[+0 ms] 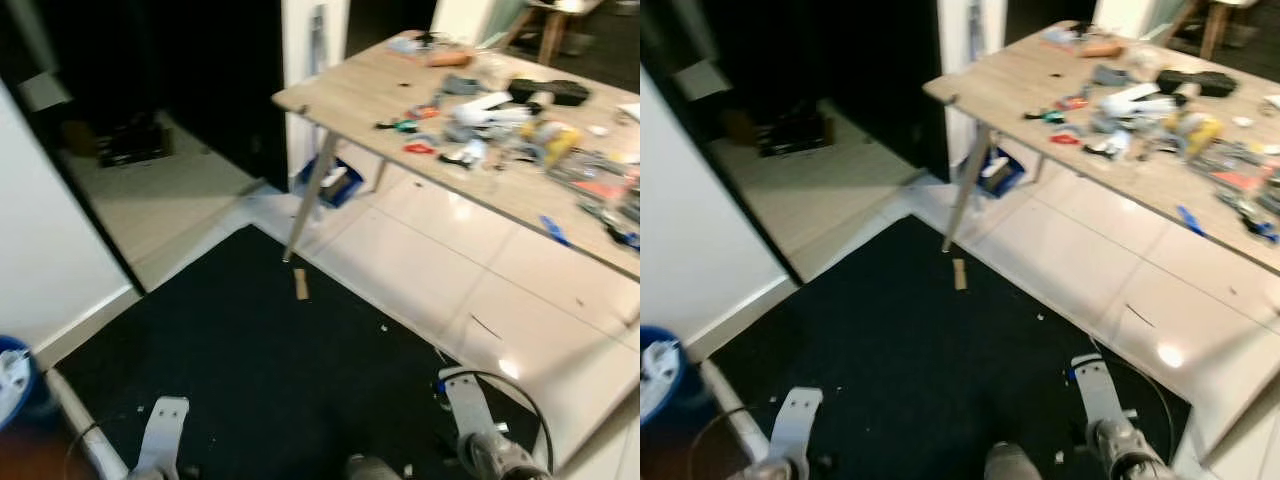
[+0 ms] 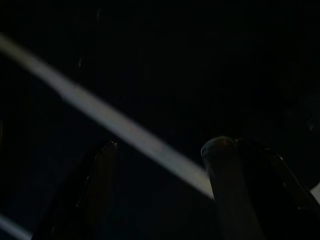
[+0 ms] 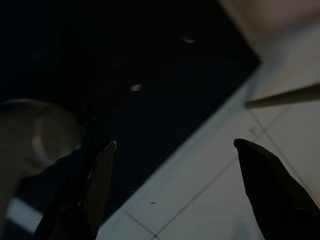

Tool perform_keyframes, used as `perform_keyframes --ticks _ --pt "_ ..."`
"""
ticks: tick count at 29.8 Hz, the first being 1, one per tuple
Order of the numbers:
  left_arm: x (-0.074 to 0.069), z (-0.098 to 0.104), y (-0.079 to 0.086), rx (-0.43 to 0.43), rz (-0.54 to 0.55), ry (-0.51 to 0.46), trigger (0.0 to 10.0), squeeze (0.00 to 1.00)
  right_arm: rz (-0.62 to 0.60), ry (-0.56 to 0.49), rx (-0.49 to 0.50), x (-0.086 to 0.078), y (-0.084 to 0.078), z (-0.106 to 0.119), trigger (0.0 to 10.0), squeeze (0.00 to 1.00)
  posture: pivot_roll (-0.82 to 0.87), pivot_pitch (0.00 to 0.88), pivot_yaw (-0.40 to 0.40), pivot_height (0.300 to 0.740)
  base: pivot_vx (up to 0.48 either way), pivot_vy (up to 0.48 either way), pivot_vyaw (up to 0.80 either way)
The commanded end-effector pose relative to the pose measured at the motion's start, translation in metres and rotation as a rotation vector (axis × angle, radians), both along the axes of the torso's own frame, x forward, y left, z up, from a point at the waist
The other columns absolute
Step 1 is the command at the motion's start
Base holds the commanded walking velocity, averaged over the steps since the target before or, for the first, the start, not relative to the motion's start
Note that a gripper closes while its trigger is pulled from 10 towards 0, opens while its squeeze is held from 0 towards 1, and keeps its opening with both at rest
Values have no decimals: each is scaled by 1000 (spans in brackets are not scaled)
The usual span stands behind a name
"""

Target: Picking trash to rubbish bin

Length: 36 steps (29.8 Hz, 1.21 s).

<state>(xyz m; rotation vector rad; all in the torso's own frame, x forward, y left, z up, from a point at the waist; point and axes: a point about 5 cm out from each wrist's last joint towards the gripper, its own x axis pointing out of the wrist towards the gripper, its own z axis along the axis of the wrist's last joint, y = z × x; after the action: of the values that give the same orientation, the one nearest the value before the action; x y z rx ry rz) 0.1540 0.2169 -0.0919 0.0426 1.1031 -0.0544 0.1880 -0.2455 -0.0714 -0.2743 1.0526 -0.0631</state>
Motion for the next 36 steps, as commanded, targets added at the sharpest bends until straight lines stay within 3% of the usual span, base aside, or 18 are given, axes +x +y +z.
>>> perform_keyframes --ticks 1,36 --pt "-10 -3 4 3 18 30 10000 0 -7 5 22 -2 7 -3 10000 0 -65 0 44 740 0 0 -800" --pt "-10 -3 3 1 18 28 10000 0 -8 6 23 -2 7 -3 10000 0 -66 0 43 740 0 0 -800"
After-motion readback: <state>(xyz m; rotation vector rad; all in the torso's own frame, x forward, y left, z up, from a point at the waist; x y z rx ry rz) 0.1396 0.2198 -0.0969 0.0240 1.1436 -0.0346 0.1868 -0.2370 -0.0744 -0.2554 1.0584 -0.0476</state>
